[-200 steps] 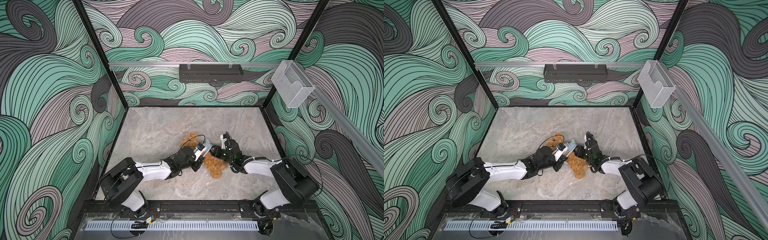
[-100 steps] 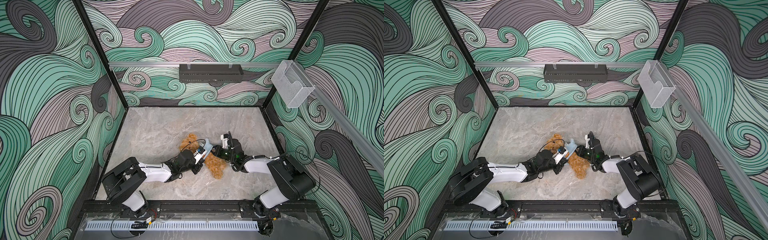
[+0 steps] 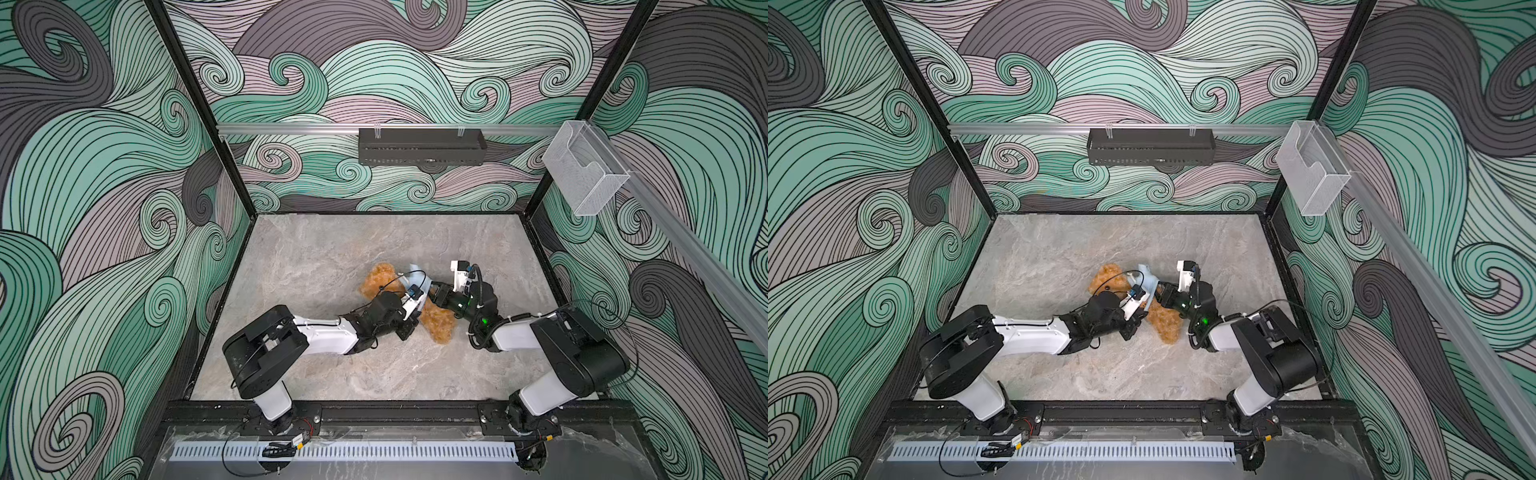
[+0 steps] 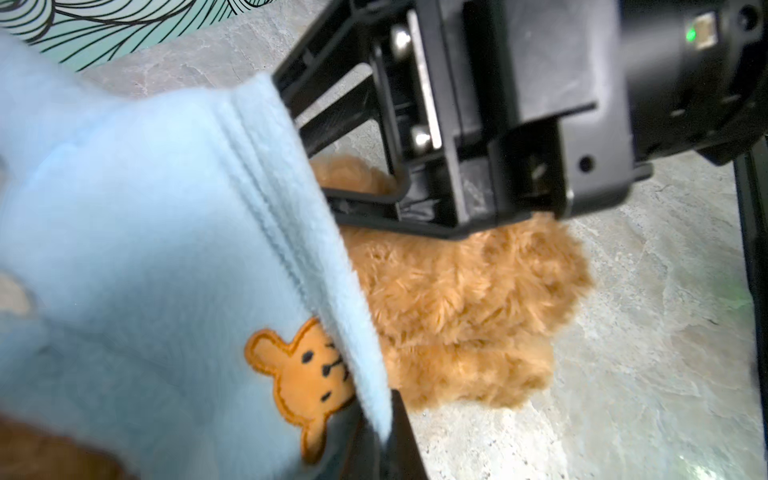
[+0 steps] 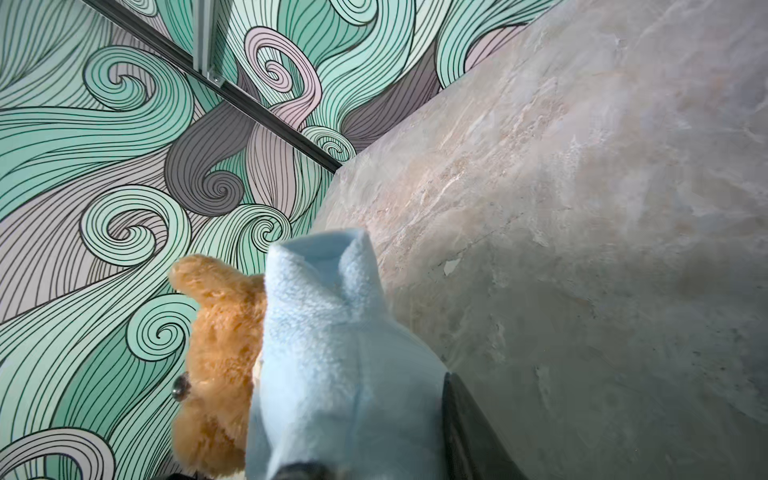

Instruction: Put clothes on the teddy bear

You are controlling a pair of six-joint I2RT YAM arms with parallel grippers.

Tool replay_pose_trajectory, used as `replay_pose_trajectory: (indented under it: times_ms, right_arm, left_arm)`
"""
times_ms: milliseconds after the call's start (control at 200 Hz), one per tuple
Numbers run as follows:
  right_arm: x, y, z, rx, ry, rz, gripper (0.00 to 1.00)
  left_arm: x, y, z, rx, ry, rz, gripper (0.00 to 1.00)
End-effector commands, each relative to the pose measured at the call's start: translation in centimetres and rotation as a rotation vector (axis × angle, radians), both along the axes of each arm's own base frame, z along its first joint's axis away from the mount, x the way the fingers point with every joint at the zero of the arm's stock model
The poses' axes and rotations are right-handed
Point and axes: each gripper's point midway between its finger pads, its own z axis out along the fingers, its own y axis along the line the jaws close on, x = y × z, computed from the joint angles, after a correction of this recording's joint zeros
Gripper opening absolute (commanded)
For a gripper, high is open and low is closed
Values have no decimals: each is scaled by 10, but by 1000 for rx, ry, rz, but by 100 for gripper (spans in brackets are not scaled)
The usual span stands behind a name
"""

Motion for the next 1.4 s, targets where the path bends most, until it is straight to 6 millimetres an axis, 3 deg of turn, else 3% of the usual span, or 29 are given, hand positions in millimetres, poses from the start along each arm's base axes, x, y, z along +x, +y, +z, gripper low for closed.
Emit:
replay_pose_trajectory:
  times_ms: [0,115,305,400,515,665,690,795,915,1005,1036,1056,1126,1296,1391]
  right_arm:
    - [26,-13,49,94,-178,-115,45]
    - [30,-16,33,76,-135,-150,44]
    - [39,-42,-12,-1,62,-315,36]
    - [40,-44,-21,-57,125,-327,34]
    - [42,-46,-12,-97,104,-326,30]
    - [37,-21,30,-94,-91,-158,22]
    - [34,-16,37,-88,-129,-120,21]
    - [17,6,62,-80,-288,46,15]
    - [-2,30,76,-96,-387,257,12]
    - [-9,36,77,-123,-420,330,9]
    - [-10,36,75,-138,-428,342,7]
    - [-11,36,75,-147,-436,348,7]
    - [-15,36,74,-185,-459,375,6]
    - [-29,36,76,-267,-521,450,7]
    - [-40,38,81,-293,-569,486,7]
  left_arm:
    - [-50,-3,-43,69,156,-144,0]
    - [-57,2,-48,61,174,-143,0]
    - [-78,17,-62,77,210,-182,0]
    - [-91,26,-67,86,217,-219,0]
    - [-94,32,-63,89,194,-236,0]
    - [-87,23,-52,91,167,-241,0]
    - [-83,21,-48,86,159,-232,1]
    - [-63,12,-27,41,122,-157,26]
    - [-49,8,4,-36,85,-104,42]
    - [-46,13,29,-91,58,-78,51]
    - [-45,18,31,-93,56,-66,53]
    - [-44,21,46,-122,34,-55,55]
    - [-42,35,66,-149,9,-19,61]
    - [-30,83,115,-170,-69,89,87]
    - [-21,108,139,-145,-127,119,93]
